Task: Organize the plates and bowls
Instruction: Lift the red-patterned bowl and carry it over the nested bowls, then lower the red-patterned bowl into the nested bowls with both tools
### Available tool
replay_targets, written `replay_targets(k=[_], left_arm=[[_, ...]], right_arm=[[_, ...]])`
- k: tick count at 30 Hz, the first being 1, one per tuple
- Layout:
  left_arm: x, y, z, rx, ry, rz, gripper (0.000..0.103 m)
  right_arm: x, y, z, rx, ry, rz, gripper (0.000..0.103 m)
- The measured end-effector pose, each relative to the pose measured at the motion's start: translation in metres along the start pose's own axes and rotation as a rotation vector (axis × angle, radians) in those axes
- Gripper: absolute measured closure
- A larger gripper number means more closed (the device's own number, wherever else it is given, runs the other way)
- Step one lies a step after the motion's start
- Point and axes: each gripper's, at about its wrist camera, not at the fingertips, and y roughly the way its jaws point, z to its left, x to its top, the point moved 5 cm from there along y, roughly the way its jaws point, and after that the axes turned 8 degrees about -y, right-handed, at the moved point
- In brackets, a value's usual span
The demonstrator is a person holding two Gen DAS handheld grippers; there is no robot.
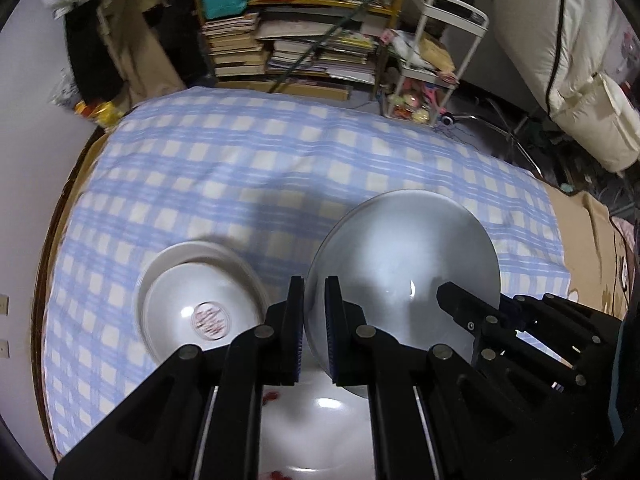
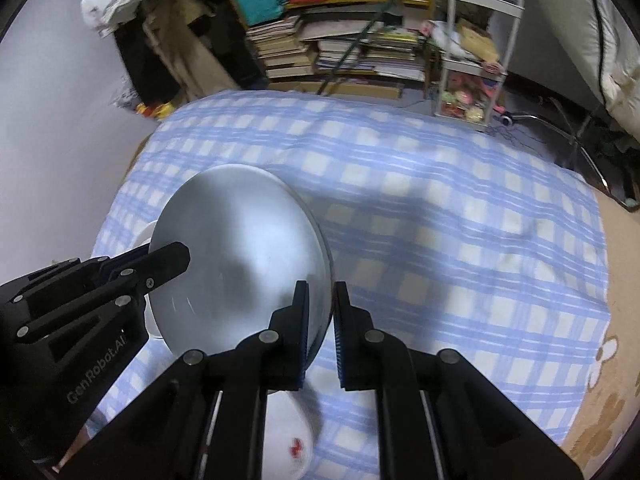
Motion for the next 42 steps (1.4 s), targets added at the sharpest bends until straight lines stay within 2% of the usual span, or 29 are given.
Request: replay_targets(k=[5, 13, 17, 22, 25, 28, 31, 33, 36, 42], left_arm=[[-0.001, -0.007, 0.033, 0.024, -0.038, -0.007, 0.095], [-0.004, -0.007, 0.073, 0.034, -0.073, -0.008, 0.094], [-0.012, 0.003, 0.085, 0.09, -0.074, -0.021, 0.094], [-0.022, 0.017, 0.106, 0.059, -0.128, 0.004, 0.094], [-0.025, 0.013, 0.116, 0.038, -0.153, -0.043, 0.094], [-0.029, 0.009, 0.124, 0.052, -0.153, -0.095, 0.093], [-0.032, 0.023, 0.127, 0.109, -0.121, -0.063, 0.093], [-0.035, 0.031, 0.133, 0.1, -0.144, -0.034, 0.093], [-0.037, 0.036, 0.14, 0.077, -0.167, -0.017, 0.093], [-0.036, 0.038, 0.139, 0.078, -0.164, -0.025, 0.093]], right_arm=[[0.002, 0.007, 0.037, 0.021, -0.037, -0.001, 0.09], [0.004, 0.022, 0.073, 0.048, -0.069, 0.015, 0.09], [0.004, 0.03, 0.086, 0.041, -0.074, -0.007, 0.09], [0.003, 0.046, 0.096, 0.056, -0.092, 0.006, 0.09], [0.002, 0.053, 0.104, 0.07, -0.124, -0.002, 0.09], [0.001, 0.058, 0.115, 0.083, -0.161, -0.016, 0.09], [-0.002, 0.07, 0.124, 0.081, -0.204, -0.006, 0.09], [-0.006, 0.079, 0.127, 0.075, -0.225, 0.022, 0.09], [-0.009, 0.084, 0.129, 0.077, -0.22, 0.016, 0.089], [-0.005, 0.089, 0.128, 0.06, -0.204, 0.018, 0.088]])
